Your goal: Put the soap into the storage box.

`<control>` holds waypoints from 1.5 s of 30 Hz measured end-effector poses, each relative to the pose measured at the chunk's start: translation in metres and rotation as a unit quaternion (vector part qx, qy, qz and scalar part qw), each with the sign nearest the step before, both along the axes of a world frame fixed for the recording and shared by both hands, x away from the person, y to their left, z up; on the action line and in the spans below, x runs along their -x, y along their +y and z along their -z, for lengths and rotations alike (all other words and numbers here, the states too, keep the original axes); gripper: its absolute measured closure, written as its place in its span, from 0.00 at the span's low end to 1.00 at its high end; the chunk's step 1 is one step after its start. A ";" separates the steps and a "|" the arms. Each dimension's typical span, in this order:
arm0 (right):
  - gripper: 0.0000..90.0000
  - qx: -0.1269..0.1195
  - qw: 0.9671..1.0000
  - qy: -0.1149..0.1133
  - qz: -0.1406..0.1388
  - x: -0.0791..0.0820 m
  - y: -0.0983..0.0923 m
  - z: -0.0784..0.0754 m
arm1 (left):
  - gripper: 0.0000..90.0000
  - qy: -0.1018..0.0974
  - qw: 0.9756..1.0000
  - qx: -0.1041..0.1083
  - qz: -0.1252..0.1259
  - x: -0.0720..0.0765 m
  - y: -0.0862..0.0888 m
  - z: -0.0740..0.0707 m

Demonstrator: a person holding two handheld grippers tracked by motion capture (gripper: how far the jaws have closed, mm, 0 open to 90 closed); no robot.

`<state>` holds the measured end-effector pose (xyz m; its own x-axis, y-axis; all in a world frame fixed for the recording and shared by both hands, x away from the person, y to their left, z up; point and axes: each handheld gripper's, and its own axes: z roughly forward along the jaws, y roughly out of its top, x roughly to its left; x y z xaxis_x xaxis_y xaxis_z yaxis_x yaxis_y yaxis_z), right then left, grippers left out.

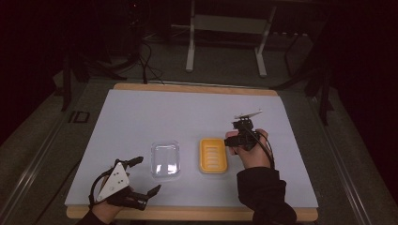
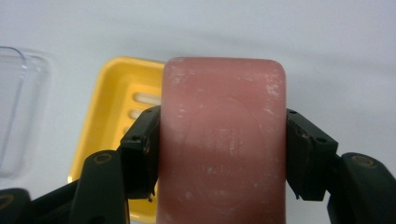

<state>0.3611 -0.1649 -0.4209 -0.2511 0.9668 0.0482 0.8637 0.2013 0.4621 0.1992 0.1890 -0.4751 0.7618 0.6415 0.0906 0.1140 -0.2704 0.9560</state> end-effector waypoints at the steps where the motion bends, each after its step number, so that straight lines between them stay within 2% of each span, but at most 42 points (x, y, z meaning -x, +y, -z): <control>1: 0.42 0.001 1.000 -0.003 -0.001 0.000 0.002 -0.001 | 0.00 -0.001 1.000 -0.002 0.001 0.000 0.000 0.000; 9: 0.42 -0.008 1.000 -0.003 -0.012 0.000 0.027 0.001 | 0.00 -0.002 1.000 0.003 -0.001 0.000 0.001 -0.001; 12: 0.42 -0.010 1.000 -0.006 -0.018 0.002 0.041 0.005 | 0.00 -0.001 1.000 0.005 0.000 0.000 0.002 -0.001; 16: 0.42 -0.018 1.000 0.004 -0.019 0.003 0.052 0.014 | 0.00 -0.001 1.000 0.007 0.001 0.000 0.002 -0.002; 20: 0.42 -0.019 1.000 0.007 -0.014 0.002 0.055 0.021 | 0.00 0.000 1.000 0.009 0.003 0.000 0.002 -0.002; 24: 0.42 -0.023 0.999 0.024 -0.006 0.002 0.058 0.042 | 0.00 -0.001 1.000 0.006 0.006 0.001 0.002 -0.002; 30: 0.42 -0.024 0.999 0.039 -0.005 0.001 0.063 0.059 | 0.00 -0.004 1.000 0.010 0.011 0.002 0.002 -0.003; 38: 0.41 -0.014 0.999 0.043 -0.002 0.001 0.067 0.069 | 0.00 -0.004 1.000 0.011 0.016 0.002 0.002 -0.003; 43: 0.41 -0.015 0.999 0.048 -0.005 0.001 0.065 0.073 | 0.00 -0.003 1.000 0.010 0.017 0.002 0.001 -0.002; 45: 0.40 -0.021 0.999 0.046 -0.003 0.001 0.064 0.070 | 0.00 -0.003 1.000 0.010 0.018 0.002 0.001 -0.002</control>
<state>0.3598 -0.1009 -0.4909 -0.2489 0.9621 0.1115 0.9021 0.1884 0.3882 0.1973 0.1903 -0.4727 0.7835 0.6159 0.0819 0.0994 -0.2543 0.9620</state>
